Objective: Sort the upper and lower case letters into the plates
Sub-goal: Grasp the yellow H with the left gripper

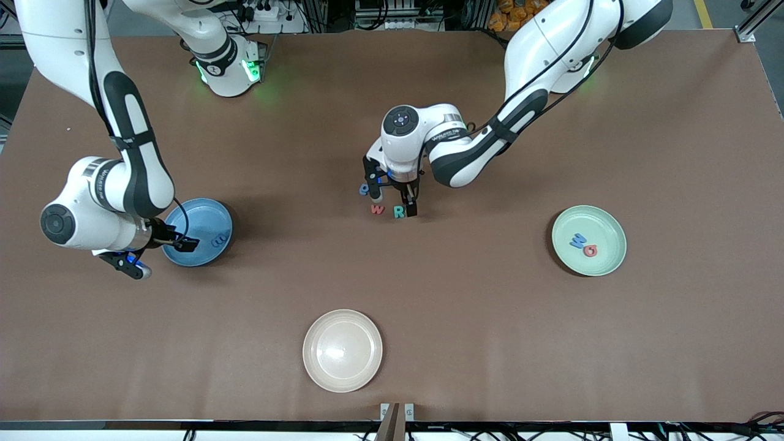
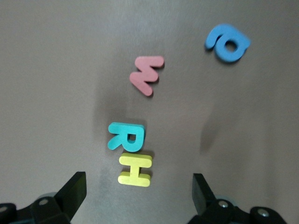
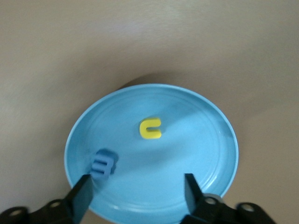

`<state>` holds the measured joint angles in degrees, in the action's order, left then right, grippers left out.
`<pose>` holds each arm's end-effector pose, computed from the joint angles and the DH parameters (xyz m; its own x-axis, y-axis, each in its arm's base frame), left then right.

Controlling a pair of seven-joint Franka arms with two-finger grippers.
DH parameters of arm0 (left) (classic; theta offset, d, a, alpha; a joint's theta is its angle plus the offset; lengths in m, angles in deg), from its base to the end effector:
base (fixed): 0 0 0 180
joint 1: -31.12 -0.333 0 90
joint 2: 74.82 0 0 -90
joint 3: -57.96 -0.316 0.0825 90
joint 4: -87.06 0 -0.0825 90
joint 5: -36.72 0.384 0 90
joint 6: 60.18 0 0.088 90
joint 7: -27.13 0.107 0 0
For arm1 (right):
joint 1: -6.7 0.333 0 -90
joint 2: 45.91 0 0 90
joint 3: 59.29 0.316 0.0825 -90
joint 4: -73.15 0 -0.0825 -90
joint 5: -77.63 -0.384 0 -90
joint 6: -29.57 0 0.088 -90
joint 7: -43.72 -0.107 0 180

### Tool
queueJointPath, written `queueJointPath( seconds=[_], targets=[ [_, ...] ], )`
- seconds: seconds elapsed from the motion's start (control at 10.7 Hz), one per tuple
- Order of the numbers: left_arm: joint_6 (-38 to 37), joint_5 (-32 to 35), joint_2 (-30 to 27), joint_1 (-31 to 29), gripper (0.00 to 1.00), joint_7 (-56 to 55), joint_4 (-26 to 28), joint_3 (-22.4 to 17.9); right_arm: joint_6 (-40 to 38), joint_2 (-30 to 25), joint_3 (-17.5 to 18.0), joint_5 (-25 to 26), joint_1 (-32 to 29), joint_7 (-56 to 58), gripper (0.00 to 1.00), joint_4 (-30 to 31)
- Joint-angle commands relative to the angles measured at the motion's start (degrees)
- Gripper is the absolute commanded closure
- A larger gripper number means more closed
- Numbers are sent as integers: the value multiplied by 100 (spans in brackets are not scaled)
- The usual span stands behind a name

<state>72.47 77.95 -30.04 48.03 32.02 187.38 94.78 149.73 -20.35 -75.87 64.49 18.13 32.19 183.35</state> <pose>0.4276 -0.5000 0.1908 0.1813 -0.9833 -0.0152 -0.9808 -0.1797 -0.0752 0.5950 -0.0369 0.2481 0.8836 -0.3962 -0.2495 -0.4068 -0.9135 0.0100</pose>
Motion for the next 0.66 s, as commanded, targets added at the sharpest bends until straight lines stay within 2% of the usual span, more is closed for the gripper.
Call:
queueJointPath(
  seconds=[0.0,0.28,0.37,0.56],
  targets=[
    [296,245,189,-91,0,135,22,-35,-160,-384,66,-13,130,405,0,107],
    [296,245,243,-83,0,135,13,-44,-134,-560,58,-13,648,353,0,90],
    [296,245,277,-83,10,135,13,-61,-107,-578,58,-13,658,361,0,72],
    [296,253,269,-91,44,135,22,-61,-98,-587,58,-13,797,362,0,-7]
  ],
)
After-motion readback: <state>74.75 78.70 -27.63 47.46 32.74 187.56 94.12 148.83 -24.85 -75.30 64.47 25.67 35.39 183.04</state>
